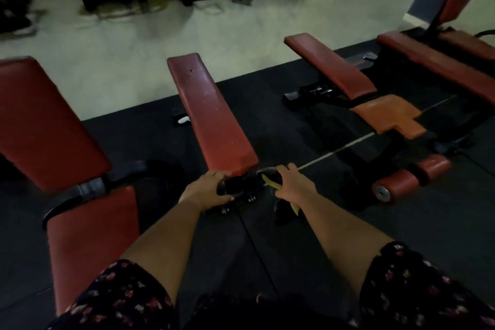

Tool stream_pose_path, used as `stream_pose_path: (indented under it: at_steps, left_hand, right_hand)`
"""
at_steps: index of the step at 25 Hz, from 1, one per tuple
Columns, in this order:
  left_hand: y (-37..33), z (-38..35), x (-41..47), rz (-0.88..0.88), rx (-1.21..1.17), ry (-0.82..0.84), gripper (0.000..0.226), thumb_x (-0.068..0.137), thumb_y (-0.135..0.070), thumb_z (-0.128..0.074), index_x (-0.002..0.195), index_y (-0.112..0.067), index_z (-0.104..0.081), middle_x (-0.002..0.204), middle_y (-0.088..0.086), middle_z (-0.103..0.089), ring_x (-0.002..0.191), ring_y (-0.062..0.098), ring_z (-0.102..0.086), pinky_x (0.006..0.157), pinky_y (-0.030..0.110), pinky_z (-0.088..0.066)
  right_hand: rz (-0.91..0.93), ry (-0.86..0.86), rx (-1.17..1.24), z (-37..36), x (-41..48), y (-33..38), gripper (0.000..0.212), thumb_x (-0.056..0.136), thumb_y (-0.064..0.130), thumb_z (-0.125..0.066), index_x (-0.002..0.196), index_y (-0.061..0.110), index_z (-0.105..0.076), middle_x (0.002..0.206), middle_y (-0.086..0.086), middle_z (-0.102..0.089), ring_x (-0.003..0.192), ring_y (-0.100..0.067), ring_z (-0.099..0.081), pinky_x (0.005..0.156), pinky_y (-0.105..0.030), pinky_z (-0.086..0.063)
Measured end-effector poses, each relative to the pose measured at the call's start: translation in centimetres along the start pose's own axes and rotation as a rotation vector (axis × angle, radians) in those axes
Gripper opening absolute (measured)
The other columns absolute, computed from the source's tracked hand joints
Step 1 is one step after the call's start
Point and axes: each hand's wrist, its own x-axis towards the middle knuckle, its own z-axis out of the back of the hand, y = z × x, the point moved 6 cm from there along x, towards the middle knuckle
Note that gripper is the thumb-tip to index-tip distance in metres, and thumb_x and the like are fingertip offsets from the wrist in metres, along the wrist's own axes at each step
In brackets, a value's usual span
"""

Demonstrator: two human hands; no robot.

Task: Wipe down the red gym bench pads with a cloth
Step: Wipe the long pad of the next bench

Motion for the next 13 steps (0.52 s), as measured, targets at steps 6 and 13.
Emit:
stream_pose_path:
  at_steps: [6,13]
  left_hand:
    - [4.6,3.6,1.1,0.134,0.035,-0.043,0.078,0.081,-0.052,-0.069,0.147,-0.039,-0.03,0.147,-0.007,-0.034,0.13,0.018,-0.044,0.101,0.044,-0.045]
    - [12.2,6.4,3.9,0.191,0.043,-0.02,0.079,0.081,-0.052,-0.069,0.147,-0.039,-0.03,0.149,-0.008,-0.033,0.131,0.016,-0.043,0.099,0.041,-0.046]
  right_hand:
    - [0.207,0.073,-0.053,0.3,5.3,7.5,0.061,0.082,0.026,-0.069,0.134,0.027,-0.038,0.128,-0.006,-0.035,0.101,-0.032,-0.058,0.079,-0.044,-0.052]
    - [0.211,0.117,-0.094,0.2,12.1,12.7,0.063,0.081,0.03,-0.068,0.135,0.027,-0.034,0.127,-0.007,-0.041,0.109,-0.034,-0.056,0.085,-0.046,-0.05]
